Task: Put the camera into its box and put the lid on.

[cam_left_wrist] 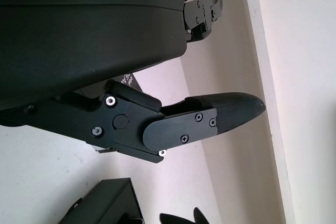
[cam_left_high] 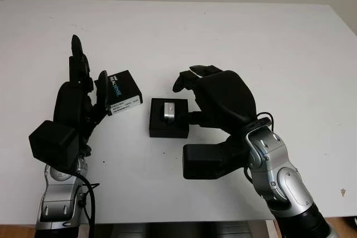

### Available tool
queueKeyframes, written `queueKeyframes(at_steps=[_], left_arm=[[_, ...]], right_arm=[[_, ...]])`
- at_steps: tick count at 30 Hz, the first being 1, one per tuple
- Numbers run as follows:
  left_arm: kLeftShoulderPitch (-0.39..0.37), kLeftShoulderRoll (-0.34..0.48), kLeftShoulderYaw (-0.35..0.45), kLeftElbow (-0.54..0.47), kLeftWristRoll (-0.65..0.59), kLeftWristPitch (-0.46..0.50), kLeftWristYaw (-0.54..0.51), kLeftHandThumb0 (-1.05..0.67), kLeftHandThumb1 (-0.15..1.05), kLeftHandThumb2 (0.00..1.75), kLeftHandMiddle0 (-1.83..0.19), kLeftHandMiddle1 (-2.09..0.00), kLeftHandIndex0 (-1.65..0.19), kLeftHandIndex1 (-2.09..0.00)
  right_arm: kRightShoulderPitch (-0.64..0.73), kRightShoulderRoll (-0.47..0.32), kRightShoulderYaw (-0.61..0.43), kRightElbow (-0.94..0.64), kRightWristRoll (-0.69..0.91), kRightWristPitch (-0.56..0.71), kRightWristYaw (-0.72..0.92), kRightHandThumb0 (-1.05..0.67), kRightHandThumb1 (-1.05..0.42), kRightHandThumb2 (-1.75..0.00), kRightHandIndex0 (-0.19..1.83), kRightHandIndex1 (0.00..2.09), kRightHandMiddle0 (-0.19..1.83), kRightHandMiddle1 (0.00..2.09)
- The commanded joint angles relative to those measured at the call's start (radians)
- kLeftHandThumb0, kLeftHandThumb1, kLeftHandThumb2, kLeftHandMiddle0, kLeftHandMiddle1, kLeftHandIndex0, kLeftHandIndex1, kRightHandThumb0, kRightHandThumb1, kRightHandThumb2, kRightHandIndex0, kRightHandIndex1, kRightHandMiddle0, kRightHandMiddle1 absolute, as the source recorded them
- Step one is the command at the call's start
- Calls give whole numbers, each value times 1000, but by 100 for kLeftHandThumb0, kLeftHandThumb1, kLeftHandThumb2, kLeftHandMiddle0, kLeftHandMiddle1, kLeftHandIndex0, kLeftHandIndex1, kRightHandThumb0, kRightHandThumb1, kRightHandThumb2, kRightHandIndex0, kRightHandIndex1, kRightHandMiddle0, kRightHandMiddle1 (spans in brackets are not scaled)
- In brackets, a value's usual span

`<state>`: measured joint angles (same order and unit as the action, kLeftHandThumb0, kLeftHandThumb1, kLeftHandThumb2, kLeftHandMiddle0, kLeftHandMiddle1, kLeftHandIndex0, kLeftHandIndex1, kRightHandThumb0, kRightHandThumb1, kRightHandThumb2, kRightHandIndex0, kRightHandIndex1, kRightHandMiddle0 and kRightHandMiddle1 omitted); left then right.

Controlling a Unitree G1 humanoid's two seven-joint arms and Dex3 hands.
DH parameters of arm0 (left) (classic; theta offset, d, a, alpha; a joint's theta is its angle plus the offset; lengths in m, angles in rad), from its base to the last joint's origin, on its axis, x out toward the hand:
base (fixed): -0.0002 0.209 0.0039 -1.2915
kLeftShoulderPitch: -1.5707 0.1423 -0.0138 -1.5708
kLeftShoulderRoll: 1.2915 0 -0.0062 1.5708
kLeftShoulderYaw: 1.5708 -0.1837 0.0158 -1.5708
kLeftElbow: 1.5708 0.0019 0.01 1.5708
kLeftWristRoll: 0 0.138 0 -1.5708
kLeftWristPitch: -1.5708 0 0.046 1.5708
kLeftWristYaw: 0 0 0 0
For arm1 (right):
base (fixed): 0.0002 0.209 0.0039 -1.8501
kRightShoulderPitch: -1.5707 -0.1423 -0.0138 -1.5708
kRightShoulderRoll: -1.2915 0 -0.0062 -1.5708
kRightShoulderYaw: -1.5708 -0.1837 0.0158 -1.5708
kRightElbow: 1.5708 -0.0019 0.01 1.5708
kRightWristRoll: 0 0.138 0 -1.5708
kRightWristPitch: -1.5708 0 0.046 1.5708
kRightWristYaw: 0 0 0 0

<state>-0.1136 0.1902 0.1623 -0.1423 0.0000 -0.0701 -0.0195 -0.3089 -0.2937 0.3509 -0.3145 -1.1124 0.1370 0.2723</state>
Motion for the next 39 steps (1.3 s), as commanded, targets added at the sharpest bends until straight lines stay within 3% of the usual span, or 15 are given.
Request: queueKeyframes(at_steps=[1,13,27,39], left_arm=[[3,-2,-3,-9,7,-5,3,-74,105,64,19,0,19,0],[-1,-4,-4,-7,7,-1,9,-74,105,63,19,0,19,0],[-4,-5,-4,7,4,-18,8,-74,105,62,19,0,19,0],[1,-11,-5,-5,5,-4,12,-73,105,62,19,0,19,0]], right_arm=[[2,3,6,-24,17,-3,23,-61,-95,-5,35,16,29,85],[-13,23,3,5,52,-6,6,-65,-92,-5,32,13,26,73],[-44,57,19,135,26,20,-159,-63,-97,-6,38,18,26,107],[-28,45,33,124,41,15,-159,-61,-95,-5,37,20,24,110]])
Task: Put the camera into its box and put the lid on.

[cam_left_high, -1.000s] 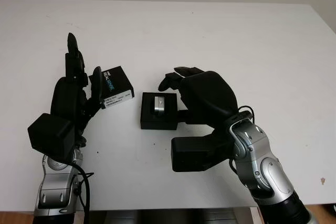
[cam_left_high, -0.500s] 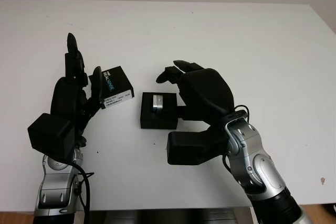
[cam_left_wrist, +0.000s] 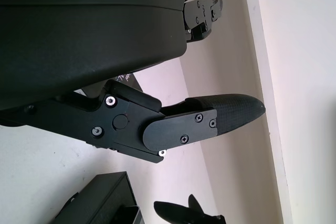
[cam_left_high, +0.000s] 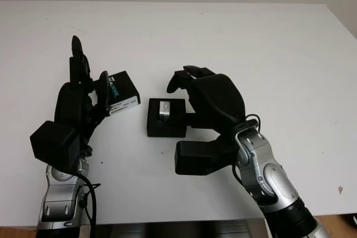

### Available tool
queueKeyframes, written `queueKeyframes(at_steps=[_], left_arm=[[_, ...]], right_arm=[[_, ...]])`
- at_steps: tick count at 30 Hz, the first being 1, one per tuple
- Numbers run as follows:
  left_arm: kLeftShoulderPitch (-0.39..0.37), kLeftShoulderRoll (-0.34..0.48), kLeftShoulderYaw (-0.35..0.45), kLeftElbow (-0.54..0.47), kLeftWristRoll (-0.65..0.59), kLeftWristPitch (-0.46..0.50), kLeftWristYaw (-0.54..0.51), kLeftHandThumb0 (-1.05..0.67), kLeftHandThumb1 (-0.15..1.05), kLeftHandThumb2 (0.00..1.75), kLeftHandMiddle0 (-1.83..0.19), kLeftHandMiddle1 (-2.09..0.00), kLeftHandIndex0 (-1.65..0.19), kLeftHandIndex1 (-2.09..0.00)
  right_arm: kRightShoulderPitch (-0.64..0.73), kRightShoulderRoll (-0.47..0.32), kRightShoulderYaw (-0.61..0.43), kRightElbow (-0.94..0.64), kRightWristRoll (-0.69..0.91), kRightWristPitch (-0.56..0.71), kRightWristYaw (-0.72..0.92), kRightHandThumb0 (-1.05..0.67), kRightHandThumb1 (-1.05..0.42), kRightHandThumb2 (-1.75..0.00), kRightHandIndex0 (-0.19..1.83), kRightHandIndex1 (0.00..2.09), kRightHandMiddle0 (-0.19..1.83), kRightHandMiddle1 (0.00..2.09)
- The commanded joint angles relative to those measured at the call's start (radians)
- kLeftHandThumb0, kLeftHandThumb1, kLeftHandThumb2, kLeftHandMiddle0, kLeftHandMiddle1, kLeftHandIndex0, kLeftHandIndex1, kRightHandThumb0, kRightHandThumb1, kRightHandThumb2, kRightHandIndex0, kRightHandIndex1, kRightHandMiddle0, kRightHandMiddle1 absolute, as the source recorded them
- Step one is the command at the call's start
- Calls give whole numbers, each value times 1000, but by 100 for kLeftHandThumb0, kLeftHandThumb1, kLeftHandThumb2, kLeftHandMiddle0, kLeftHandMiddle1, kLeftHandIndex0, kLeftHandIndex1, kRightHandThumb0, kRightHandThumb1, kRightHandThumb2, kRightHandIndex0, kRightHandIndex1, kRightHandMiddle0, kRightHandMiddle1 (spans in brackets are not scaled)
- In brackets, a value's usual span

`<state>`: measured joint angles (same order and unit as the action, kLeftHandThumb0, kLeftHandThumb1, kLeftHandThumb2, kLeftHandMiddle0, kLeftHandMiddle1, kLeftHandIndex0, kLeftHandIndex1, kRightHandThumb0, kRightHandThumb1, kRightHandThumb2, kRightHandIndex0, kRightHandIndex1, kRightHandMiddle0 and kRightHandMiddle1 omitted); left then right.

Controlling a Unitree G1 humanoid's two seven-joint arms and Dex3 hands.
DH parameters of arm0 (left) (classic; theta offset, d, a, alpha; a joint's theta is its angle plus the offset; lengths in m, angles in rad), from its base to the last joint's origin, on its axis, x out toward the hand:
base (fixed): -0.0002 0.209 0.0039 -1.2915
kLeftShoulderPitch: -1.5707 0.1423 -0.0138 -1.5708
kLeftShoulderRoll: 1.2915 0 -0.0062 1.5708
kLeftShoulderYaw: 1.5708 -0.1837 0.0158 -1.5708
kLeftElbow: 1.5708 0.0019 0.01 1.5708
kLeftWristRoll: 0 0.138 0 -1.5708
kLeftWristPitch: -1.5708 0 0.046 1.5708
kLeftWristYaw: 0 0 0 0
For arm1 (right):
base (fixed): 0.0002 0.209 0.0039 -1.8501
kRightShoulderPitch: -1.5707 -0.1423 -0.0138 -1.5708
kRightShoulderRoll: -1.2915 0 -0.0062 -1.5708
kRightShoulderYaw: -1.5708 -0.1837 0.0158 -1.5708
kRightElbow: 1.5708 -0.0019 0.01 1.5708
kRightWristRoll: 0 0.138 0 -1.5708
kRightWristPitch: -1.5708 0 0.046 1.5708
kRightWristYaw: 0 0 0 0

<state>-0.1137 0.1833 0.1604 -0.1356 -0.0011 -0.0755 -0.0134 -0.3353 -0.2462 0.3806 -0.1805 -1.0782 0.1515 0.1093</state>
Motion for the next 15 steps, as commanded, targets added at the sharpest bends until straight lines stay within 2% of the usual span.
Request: queueKeyframes(at_steps=[1,15], left_arm=[[0,-6,-3,-13,7,4,8,-74,105,62,19,0,19,0],[5,-6,-2,-11,6,-1,6,-74,105,62,19,0,19,0]], right_arm=[[0,-3,3,-14,9,-1,10,-60,-95,-5,36,20,24,109],[16,-11,17,-44,58,-21,82,-64,-94,-6,36,21,24,106]])
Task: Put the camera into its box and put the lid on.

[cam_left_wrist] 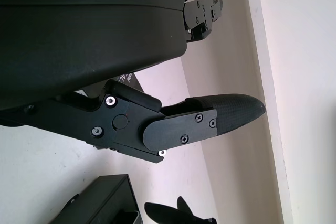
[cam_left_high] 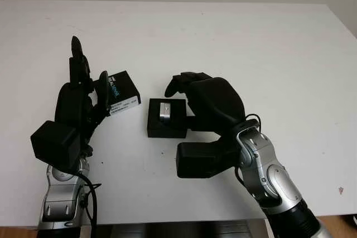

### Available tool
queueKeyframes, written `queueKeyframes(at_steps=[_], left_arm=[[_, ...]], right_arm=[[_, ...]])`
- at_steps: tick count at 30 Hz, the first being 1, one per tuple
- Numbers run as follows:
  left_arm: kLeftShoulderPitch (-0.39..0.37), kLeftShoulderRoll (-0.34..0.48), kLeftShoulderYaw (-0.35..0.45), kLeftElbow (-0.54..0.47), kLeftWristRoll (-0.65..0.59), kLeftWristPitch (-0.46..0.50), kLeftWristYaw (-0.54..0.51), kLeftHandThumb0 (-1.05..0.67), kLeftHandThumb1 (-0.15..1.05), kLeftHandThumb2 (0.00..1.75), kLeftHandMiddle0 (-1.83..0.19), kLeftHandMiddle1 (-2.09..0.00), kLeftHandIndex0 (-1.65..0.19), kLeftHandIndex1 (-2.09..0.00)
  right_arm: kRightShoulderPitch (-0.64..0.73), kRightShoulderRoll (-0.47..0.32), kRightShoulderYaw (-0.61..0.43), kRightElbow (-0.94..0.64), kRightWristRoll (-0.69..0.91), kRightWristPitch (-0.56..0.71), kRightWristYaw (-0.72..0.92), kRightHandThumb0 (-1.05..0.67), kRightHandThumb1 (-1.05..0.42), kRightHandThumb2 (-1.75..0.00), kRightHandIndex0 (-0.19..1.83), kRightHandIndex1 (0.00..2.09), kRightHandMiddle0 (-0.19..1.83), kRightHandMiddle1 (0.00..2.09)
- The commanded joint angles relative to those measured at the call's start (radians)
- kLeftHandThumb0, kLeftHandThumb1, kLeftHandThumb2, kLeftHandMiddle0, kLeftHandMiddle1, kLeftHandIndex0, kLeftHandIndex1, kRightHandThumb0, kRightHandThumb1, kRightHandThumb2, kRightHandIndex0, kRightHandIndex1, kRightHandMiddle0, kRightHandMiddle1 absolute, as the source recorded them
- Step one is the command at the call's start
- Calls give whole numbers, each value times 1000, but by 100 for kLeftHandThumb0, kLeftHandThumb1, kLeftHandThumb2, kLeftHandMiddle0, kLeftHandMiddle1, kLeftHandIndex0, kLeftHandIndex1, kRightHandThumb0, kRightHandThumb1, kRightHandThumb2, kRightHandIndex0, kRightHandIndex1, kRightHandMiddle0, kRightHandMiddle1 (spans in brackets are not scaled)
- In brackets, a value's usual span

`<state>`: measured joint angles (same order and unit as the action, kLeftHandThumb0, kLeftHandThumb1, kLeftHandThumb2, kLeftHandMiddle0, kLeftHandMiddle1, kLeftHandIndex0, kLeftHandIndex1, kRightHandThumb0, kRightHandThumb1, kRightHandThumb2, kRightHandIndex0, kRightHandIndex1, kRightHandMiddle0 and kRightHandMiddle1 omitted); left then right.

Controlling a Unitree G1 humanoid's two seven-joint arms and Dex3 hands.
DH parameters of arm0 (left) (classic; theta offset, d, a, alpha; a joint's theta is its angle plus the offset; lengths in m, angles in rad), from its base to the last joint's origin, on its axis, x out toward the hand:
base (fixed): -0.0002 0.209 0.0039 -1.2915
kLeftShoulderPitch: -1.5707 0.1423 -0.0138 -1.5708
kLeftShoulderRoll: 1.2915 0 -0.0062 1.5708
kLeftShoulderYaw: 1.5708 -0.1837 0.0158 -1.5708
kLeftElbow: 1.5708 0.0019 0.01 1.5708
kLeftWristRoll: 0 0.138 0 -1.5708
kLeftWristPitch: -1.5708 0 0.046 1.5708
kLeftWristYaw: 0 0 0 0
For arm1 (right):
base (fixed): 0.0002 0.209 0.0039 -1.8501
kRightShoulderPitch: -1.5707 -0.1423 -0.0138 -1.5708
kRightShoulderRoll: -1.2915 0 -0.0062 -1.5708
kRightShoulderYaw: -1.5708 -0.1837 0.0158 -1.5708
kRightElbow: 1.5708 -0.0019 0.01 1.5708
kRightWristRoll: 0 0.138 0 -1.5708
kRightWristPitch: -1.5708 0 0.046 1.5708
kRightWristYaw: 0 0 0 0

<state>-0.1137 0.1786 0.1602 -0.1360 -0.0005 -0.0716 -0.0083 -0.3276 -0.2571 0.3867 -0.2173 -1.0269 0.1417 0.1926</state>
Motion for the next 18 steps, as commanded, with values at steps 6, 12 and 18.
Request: queueKeyframes(at_steps=[6,12,18], left_arm=[[6,-3,-3,-11,3,-9,0,-73,105,62,19,0,19,0],[5,-8,-4,-10,6,-8,6,-74,105,62,19,0,19,0],[9,-8,-6,-17,8,-1,6,-74,105,62,19,0,19,0]], right_arm=[[9,-2,27,-3,-5,-6,8,-65,-95,-6,35,22,24,107],[4,7,38,20,-20,3,-8,-64,-95,-5,35,23,25,113],[-3,12,55,61,-69,23,-44,-57,-94,-5,36,25,29,115]])
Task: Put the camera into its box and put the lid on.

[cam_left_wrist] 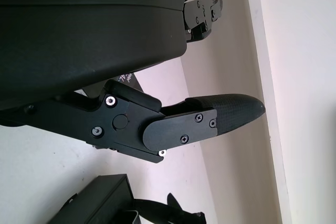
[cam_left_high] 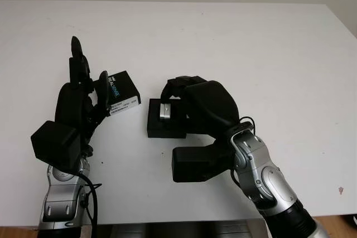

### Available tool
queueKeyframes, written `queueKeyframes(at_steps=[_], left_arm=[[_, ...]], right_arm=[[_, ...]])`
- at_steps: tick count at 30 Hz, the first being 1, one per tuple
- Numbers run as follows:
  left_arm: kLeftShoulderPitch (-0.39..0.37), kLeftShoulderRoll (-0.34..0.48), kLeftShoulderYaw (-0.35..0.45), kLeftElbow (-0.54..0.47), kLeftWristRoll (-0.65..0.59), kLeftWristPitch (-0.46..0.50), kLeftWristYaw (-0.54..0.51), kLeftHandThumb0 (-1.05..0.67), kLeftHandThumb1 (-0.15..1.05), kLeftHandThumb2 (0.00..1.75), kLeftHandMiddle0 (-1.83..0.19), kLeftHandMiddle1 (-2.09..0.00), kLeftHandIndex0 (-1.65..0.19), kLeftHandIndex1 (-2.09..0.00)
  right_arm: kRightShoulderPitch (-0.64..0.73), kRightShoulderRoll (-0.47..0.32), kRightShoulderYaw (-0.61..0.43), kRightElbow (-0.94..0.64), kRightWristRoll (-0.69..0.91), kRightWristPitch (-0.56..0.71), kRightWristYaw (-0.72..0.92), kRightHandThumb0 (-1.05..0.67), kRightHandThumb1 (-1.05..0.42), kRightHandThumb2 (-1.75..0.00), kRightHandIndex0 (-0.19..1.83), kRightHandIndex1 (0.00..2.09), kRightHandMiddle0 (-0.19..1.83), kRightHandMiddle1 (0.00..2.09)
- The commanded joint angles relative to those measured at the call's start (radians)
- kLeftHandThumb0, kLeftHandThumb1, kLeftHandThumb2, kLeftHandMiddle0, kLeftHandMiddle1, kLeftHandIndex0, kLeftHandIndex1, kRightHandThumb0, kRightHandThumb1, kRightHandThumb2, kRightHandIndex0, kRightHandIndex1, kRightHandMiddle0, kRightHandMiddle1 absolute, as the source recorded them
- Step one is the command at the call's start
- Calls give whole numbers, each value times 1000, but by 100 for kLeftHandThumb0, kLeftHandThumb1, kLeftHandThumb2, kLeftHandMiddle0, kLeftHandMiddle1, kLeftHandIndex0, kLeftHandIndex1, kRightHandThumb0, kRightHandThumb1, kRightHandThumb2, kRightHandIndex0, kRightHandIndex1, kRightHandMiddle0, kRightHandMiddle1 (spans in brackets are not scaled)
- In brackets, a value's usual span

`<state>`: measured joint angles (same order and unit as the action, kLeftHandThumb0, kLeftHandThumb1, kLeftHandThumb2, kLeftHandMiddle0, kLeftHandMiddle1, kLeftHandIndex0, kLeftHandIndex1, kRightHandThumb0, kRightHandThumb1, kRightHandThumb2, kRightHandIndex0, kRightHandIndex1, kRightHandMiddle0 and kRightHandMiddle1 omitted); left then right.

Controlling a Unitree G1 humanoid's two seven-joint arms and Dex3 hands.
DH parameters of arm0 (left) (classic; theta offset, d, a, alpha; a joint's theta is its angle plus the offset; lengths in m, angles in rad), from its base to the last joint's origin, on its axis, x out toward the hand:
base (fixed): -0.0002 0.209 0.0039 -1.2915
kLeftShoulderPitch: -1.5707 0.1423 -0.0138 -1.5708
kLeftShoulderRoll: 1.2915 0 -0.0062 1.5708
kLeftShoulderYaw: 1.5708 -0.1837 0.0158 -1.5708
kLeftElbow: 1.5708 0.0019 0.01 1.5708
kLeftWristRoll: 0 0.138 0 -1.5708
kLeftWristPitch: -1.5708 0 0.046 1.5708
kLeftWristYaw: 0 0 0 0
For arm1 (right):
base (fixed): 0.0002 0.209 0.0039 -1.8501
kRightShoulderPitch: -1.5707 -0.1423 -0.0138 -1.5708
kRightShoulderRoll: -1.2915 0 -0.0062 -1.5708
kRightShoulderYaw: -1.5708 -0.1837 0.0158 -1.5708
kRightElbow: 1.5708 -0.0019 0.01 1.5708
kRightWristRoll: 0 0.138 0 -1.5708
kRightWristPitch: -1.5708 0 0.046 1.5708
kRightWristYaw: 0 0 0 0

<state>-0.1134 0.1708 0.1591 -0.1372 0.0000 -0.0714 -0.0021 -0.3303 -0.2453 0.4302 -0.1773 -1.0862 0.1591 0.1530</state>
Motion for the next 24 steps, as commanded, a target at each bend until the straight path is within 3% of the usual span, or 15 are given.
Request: queueKeyframes(at_steps=[1,7,9,13,20,24], left_arm=[[10,0,-4,-16,7,-3,0,-74,105,62,19,0,19,0],[10,-3,-4,-14,5,-7,0,-74,105,61,19,0,19,0],[10,-2,-4,-12,4,-9,-1,-74,105,61,19,0,19,0],[10,-7,-3,-13,3,-7,3,-74,105,61,19,0,19,0],[7,-3,-5,-13,14,-8,3,-74,105,61,19,0,19,0],[6,-4,-4,-18,16,3,2,-75,105,61,19,0,19,0]], right_arm=[[-1,2,14,30,-16,5,-17,-55,-93,-5,38,26,32,117],[-5,-9,31,67,-75,5,-99,-40,-93,-6,49,37,47,162],[-5,-15,34,73,-85,-3,-120,-36,-94,-6,50,40,45,168],[-9,-39,38,82,-80,-46,-161,-33,-94,-5,47,55,43,164],[-20,-51,17,115,-5,-143,-241,-32,-90,-5,21,114,47,155],[-28,-57,-9,122,56,-186,-277,-32,-94,-7,12,124,44,158]])
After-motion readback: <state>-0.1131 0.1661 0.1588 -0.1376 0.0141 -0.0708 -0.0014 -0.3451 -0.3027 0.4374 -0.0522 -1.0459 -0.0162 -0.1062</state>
